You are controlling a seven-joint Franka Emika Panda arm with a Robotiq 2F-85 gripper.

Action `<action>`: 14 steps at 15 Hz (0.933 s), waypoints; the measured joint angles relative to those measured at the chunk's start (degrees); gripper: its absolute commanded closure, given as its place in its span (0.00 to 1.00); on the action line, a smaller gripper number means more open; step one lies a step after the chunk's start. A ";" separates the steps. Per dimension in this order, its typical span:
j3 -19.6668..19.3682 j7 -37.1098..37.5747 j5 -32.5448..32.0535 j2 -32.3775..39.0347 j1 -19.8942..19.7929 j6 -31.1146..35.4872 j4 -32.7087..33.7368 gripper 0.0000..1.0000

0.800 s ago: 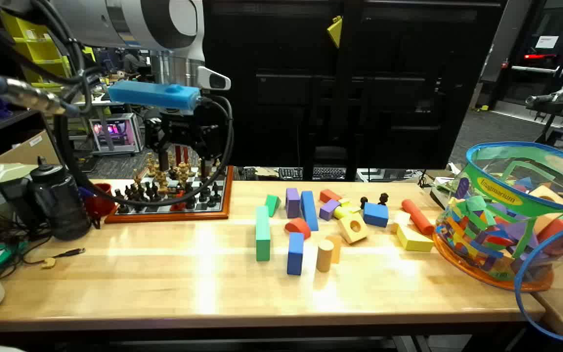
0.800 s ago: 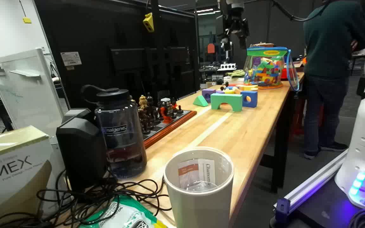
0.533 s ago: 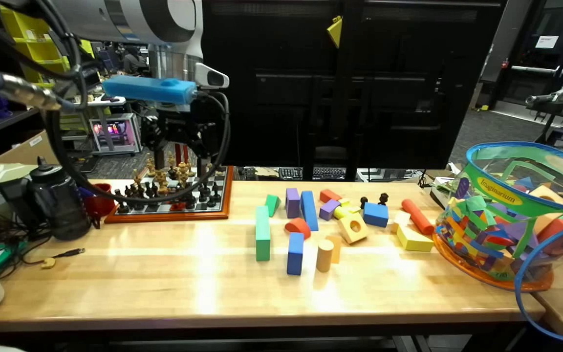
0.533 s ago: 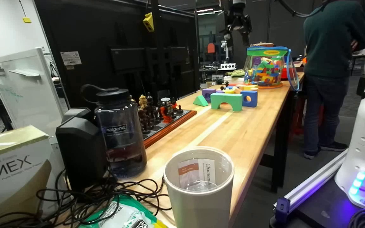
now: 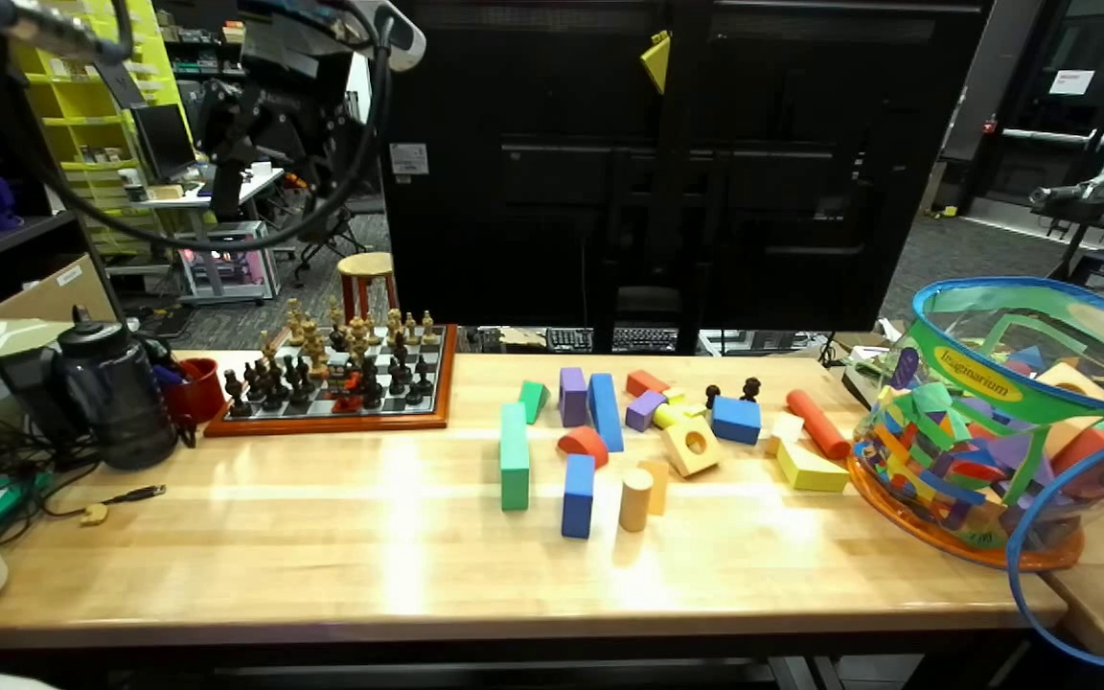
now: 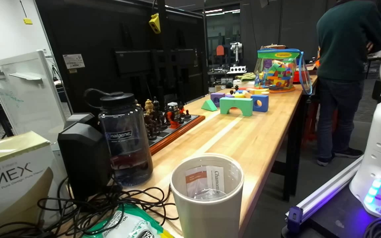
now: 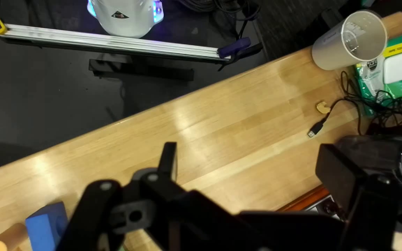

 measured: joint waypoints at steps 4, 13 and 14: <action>-0.06 0.00 0.03 0.81 -0.04 -0.16 0.31 0.00; -0.05 0.00 0.03 1.06 -0.05 -0.17 0.34 0.00; -0.04 0.00 0.03 1.06 -0.04 -0.17 0.34 0.00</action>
